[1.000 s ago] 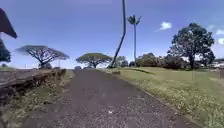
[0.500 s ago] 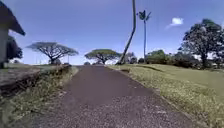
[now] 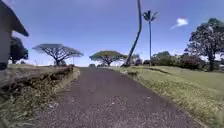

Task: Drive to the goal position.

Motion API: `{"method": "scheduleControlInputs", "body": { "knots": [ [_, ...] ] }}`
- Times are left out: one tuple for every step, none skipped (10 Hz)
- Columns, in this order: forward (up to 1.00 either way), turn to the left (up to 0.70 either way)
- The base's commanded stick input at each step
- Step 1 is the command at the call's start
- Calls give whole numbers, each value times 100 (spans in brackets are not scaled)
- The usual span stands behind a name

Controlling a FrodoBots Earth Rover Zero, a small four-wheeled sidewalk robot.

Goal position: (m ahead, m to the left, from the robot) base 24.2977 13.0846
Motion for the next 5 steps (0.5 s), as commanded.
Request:
{"method": "scheduleControlInputs", "body": {
  "knots": [
    [100, 2],
    [100, 4],
    [100, 28],
    [100, 40],
    [100, 26]
  ]
}}
